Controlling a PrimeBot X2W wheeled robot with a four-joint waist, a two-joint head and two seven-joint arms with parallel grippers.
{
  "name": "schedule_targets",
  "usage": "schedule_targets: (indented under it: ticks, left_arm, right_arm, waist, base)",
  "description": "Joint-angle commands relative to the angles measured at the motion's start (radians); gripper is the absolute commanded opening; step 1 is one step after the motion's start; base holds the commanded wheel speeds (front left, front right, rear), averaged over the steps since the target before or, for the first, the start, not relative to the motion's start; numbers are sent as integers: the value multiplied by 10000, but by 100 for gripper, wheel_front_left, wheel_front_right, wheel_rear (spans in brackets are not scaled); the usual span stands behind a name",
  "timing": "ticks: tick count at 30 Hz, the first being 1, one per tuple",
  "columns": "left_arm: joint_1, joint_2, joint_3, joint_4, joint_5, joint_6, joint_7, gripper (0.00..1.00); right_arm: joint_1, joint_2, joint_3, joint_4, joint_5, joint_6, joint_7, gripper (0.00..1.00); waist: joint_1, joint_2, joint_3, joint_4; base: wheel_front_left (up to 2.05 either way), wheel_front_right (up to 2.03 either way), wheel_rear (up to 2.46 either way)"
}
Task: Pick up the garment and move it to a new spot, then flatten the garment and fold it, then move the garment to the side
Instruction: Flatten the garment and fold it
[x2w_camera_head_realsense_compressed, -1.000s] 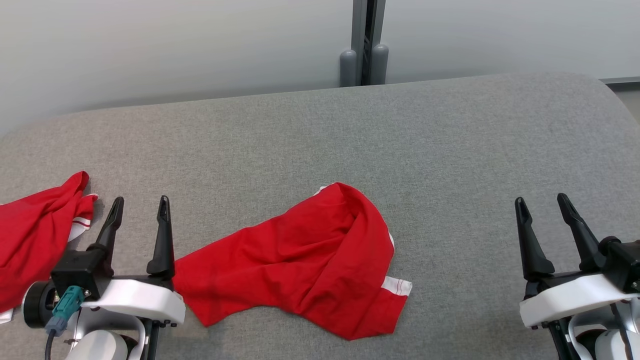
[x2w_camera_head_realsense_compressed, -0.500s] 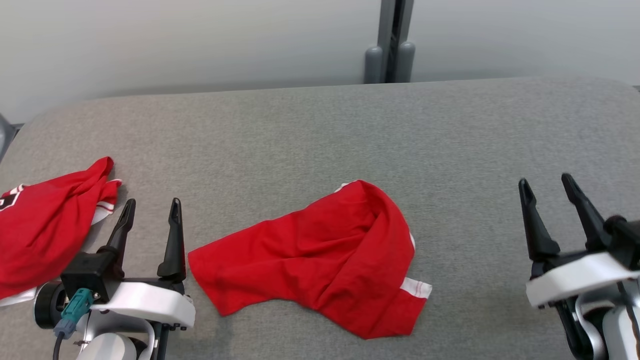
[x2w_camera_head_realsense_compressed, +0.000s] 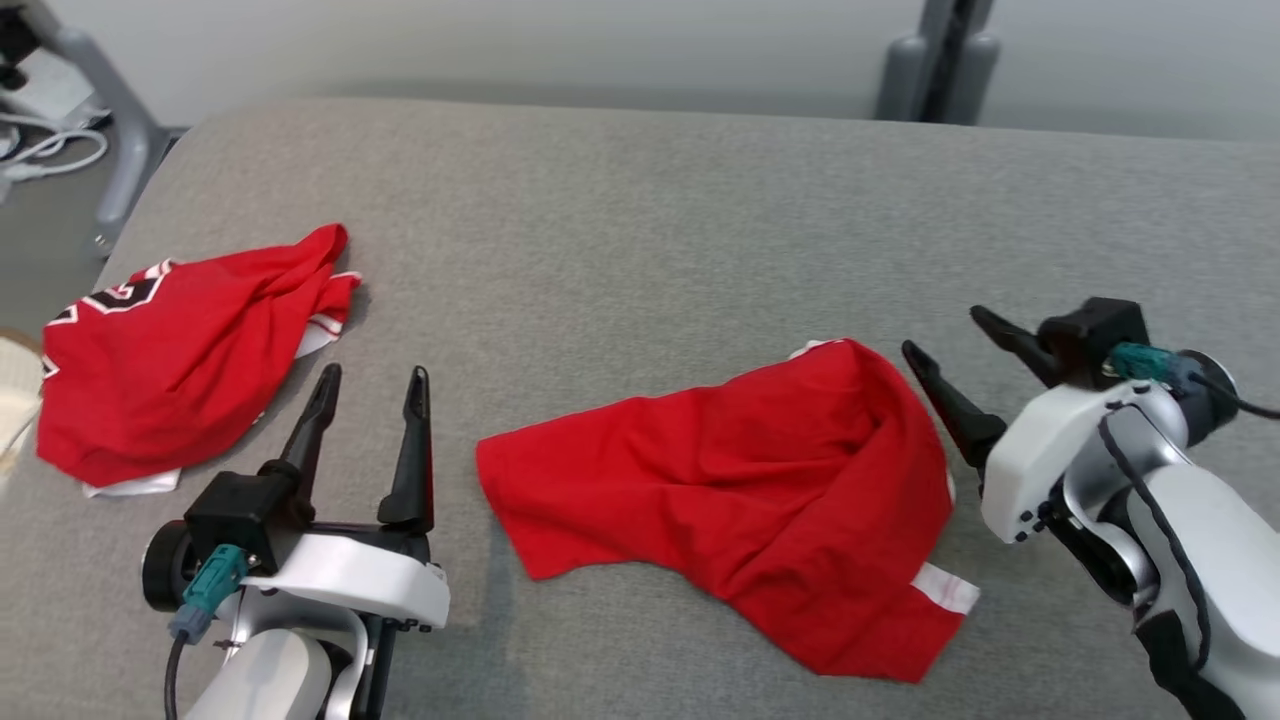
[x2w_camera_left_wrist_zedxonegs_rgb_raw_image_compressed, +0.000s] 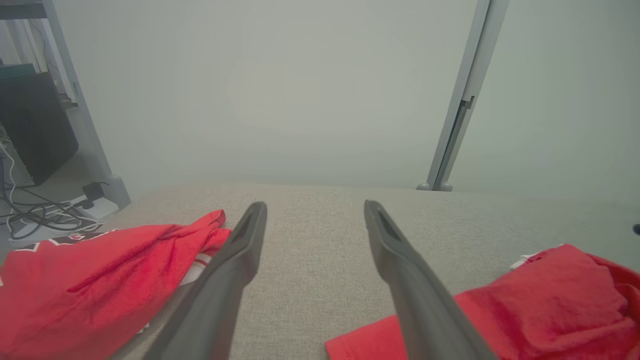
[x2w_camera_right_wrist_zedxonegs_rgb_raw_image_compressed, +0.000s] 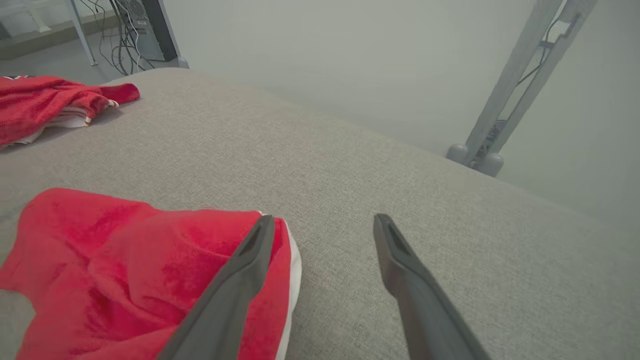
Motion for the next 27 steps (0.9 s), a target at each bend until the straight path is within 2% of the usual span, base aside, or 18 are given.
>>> schedule_targets:
  ticks: [1, 6, 7, 8, 9, 10, 11, 16, 20, 27]
  left_arm:
    - [-163, -14, -9, 62, -31, -77, -51, 100]
    - [-422, -281, -112, 446, -41, -325, -189, 100]
    - [-465, -333, -115, 522, -43, -347, -216, 100]
    - [-503, -384, -113, 574, -37, -393, -241, 100]
    - [-527, -435, -123, 630, -27, -416, -257, 100]
    - [-546, -468, -112, 688, -23, -430, -265, 100]
    - [-578, -491, -91, 739, -23, -459, -295, 100]
    - [-675, -544, 66, 847, 39, -508, -364, 100]
    - [-697, -454, 227, 848, 155, -520, -396, 100]
    - [-685, -431, 358, 841, 205, -540, -421, 100]
  right_arm:
    - [-194, -108, 169, 130, 180, -3, 131, 100]
    - [-1149, -761, 1739, 992, 1311, -3, 1526, 100]
    - [-1303, -864, 1965, 1114, 1571, -3, 1793, 79]
    - [-1456, -956, 2130, 1200, 1790, -3, 2010, 36]
    - [-1622, -1033, 2282, 1253, 1973, -3, 2156, 17]
    - [-1774, -1071, 2378, 1280, 2155, -3, 2225, 17]
    - [-1915, -1111, 2451, 1309, 2316, -3, 2228, 0]
    - [-2739, -995, 2203, 1364, 2720, -3, 1707, 0]
    - [-3051, -849, 1863, 1014, 2830, -3, 1340, 0]
    - [-2422, -606, 1264, 683, 2498, -3, 483, 0]
  waist:
    - [0, 0, 268, 322]
    - [0, 0, 468, 694]
    - [0, 0, 485, 737]
    - [0, 0, 503, 772]
    - [0, 0, 515, 794]
    - [0, 0, 525, 804]
    - [0, 0, 541, 801]
    - [0, 0, 564, 540]
    - [0, 0, 572, 70]
    - [0, 0, 544, -339]
  base:
    - [0, 0, 0]
    - [0, 0, 0]
    - [0, 0, 0]
    - [0, 0, 0]
    - [0, 0, 0]
    - [0, 0, 0]
    - [0, 0, 0]
    - [0, 0, 0]
    - [0, 0, 0]
    - [0, 0, 0]
